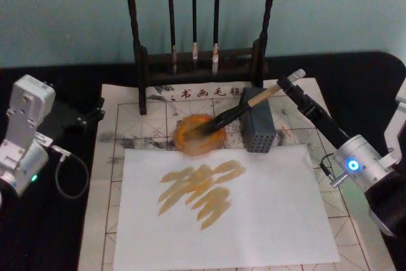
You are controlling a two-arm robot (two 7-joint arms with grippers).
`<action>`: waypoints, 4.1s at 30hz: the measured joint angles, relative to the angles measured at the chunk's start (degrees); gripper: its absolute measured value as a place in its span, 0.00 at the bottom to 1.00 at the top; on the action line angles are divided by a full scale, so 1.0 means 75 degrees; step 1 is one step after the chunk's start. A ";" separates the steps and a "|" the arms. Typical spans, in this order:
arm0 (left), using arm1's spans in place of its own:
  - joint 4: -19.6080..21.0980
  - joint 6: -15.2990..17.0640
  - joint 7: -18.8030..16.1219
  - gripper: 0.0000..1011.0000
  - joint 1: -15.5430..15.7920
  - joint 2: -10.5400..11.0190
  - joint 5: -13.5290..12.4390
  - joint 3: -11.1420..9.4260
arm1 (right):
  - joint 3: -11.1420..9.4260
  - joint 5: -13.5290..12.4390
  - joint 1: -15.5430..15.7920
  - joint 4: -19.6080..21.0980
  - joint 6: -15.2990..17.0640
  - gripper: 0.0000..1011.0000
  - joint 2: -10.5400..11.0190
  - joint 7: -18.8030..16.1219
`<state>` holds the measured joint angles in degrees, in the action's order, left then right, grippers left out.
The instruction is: Pick up the brush from the inkstone, write on the paper, then place the brush back to its original position.
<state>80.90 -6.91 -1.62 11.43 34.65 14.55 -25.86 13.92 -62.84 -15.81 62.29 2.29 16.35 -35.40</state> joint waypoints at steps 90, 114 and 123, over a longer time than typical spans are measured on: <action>0.0000 0.0000 0.0000 0.99 0.0000 0.0000 0.0000 0.0000 | 0.0391 -0.1081 -0.0703 -0.1163 0.0196 0.52 -0.0282 -0.0353; 0.0000 0.0000 0.0000 0.99 0.0000 0.0000 0.0000 0.0000 | 0.0391 -0.1081 -0.0703 -0.1163 0.0196 0.17 -0.0282 -0.0353; -0.0001 0.0000 0.0000 0.99 0.0000 0.0000 0.0000 0.0000 | 0.0391 -0.1081 -0.0703 -0.1163 0.0196 0.17 -0.0282 -0.0353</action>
<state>80.90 -6.91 -1.62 11.43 34.65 14.55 -25.86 16.85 -70.95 -21.08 53.56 3.76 14.23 -38.05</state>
